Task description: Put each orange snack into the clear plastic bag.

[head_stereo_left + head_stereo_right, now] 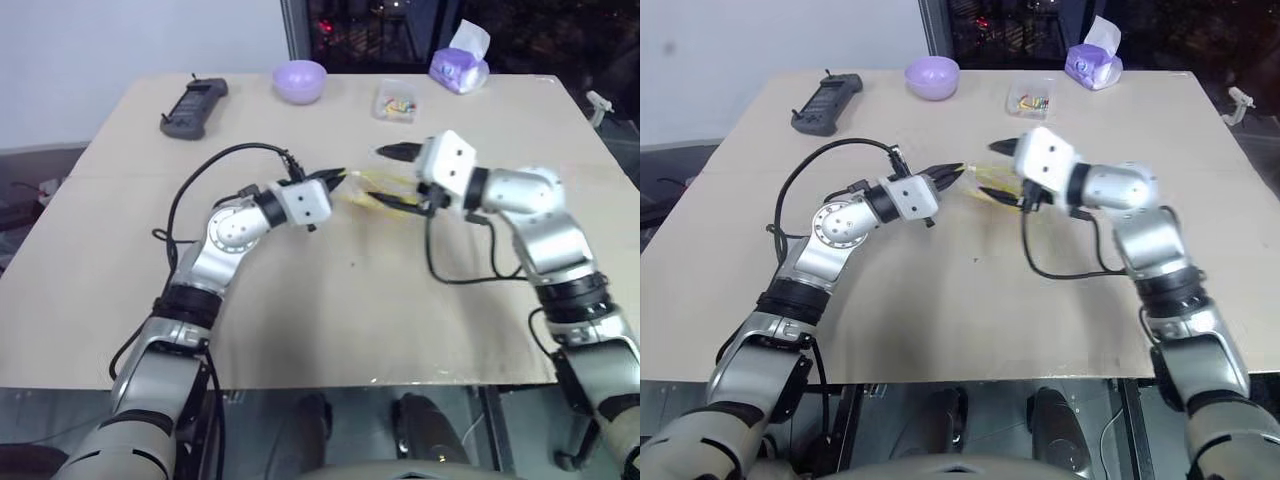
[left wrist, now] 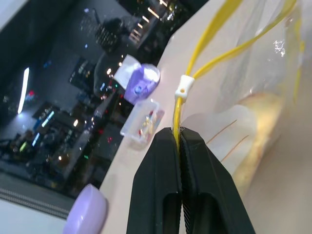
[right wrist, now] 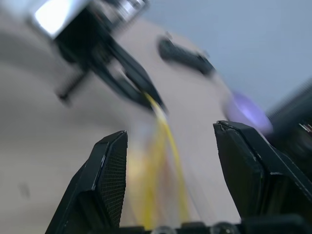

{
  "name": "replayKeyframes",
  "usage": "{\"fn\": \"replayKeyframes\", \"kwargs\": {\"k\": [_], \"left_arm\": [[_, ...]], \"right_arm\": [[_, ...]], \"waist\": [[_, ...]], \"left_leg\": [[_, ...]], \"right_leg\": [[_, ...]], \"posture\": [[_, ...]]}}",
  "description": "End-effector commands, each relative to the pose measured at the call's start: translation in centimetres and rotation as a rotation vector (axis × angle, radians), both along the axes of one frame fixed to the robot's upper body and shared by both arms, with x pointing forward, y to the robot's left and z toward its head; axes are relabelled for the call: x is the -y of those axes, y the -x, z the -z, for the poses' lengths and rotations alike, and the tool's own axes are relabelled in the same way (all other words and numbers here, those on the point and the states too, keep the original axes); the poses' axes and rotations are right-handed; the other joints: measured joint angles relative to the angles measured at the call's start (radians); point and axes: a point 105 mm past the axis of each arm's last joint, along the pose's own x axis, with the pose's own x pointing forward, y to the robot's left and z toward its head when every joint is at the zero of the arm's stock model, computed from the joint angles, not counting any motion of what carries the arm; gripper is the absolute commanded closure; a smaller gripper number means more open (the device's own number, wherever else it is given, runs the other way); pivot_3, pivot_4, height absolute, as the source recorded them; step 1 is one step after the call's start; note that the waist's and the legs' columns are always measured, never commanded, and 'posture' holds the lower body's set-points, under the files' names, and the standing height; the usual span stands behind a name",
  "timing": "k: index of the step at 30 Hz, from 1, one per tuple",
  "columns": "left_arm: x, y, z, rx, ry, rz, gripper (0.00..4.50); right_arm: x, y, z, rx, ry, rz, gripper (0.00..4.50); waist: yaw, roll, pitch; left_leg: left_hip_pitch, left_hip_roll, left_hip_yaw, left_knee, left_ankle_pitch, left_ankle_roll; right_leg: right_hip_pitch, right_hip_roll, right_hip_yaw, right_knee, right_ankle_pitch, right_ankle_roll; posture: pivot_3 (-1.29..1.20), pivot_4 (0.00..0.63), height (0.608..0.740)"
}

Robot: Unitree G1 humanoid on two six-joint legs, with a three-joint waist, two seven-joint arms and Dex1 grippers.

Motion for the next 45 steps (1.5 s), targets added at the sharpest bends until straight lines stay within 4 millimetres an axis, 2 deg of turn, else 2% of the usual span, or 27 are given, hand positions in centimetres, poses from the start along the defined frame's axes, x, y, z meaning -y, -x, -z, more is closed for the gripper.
{"fn": "replayKeyframes", "kwargs": {"k": [1, 8, 9, 10, 18, 23, 34, 36, 37, 45], "left_arm": [[0.6, 0.9, -2.5, 0.070, 0.020, 0.052, 4.50], [0.6, 1.2, -2.6, 0.074, 0.005, 0.053, 4.50], [0.5, 1.2, -2.6, 0.074, 0.003, 0.052, 4.50], [0.5, 1.2, -2.6, 0.075, 0.002, 0.051, 4.50], [0.5, 1.2, -2.4, 0.071, -0.009, 0.051, 4.50], [0.5, 1.2, -2.3, 0.070, -0.011, 0.052, 4.50], [0.6, 1.2, -2.0, 0.064, -0.010, 0.052, 4.50], [0.6, 1.1, -2.0, 0.064, -0.011, 0.052, 4.50], [0.6, 1.2, -2.0, 0.064, -0.011, 0.052, 4.50], [-0.2, 0.6, -1.9, 0.070, -0.016, 0.009, 4.50]], "right_arm": [[-0.7, -0.2, -1.3, 0.103, -0.009, -0.012, 1.45], [-0.9, -1.1, -0.8, 0.154, 0.013, 0.003, 1.45], [-0.9, -1.1, -0.6, 0.155, 0.018, 0.003, 1.97], [-0.9, -1.1, -0.4, 0.159, 0.023, 0.004, 2.27], [-0.7, -1.2, -0.5, 0.183, 0.019, 0.018, 2.27], [-0.7, -1.3, -0.4, 0.182, 0.020, 0.022, 3.85], [-0.6, -1.2, -0.1, 0.173, 0.023, 0.023, 3.85], [-0.6, -1.3, -0.1, 0.171, 0.024, 0.025, 4.39], [-0.5, -1.3, 0.0, 0.170, 0.024, 0.026, 4.45], [0.1, -1.6, 0.3, 0.165, 0.038, 0.050, 4.45]], "waist": [[0.005, 0.000, 0.000], [-0.003, 0.000, 0.000], [-0.004, 0.000, 0.000], [-0.005, 0.000, 0.000], [-0.004, 0.000, 0.000], [-0.004, 0.000, 0.000], [-0.004, 0.000, 0.000], [-0.004, 0.000, 0.000], [-0.004, 0.000, 0.000], [-0.004, 0.000, 0.000]], "left_leg": [[0.000, 0.000, 0.000, 0.000, 0.000, 0.000], [0.000, 0.000, 0.000, 0.000, 0.000, 0.000], [0.000, 0.000, 0.000, 0.000, 0.000, 0.000], [0.000, 0.000, 0.000, 0.000, 0.000, 0.000], [0.000, 0.000, 0.000, 0.000, 0.000, 0.000], [0.000, 0.000, 0.000, 0.000, 0.000, 0.000], [0.000, 0.000, 0.000, 0.000, 0.000, 0.000], [0.000, 0.000, 0.000, 0.000, 0.000, 0.000], [0.000, 0.000, 0.000, 0.000, 0.000, 0.000], [0.000, 0.000, 0.000, 0.000, 0.000, 0.000]], "right_leg": [[0.000, 0.000, 0.000, 0.000, 0.000, 0.000], [0.000, 0.000, 0.000, 0.000, 0.000, 0.000], [0.000, 0.000, 0.000, 0.000, 0.000, 0.000], [0.000, 0.000, 0.000, 0.000, 0.000, 0.000], [0.000, 0.000, 0.000, 0.000, 0.000, 0.000], [0.000, 0.000, 0.000, 0.000, 0.000, 0.000], [0.000, 0.000, 0.000, 0.000, 0.000, 0.000], [0.000, 0.000, 0.000, 0.000, 0.000, 0.000], [0.000, 0.000, 0.000, 0.000, 0.000, 0.000], [0.000, 0.000, 0.000, 0.000, 0.000, 0.000]], "posture": [[0.00, 0.150, 0.740], [0.00, 0.150, 0.740], [0.00, 0.150, 0.740], [0.00, 0.150, 0.740], [0.00, 0.150, 0.740], [0.00, 0.150, 0.740], [0.00, 0.150, 0.740], [0.00, 0.150, 0.740], [0.00, 0.150, 0.740], [0.00, 0.150, 0.740]]}}
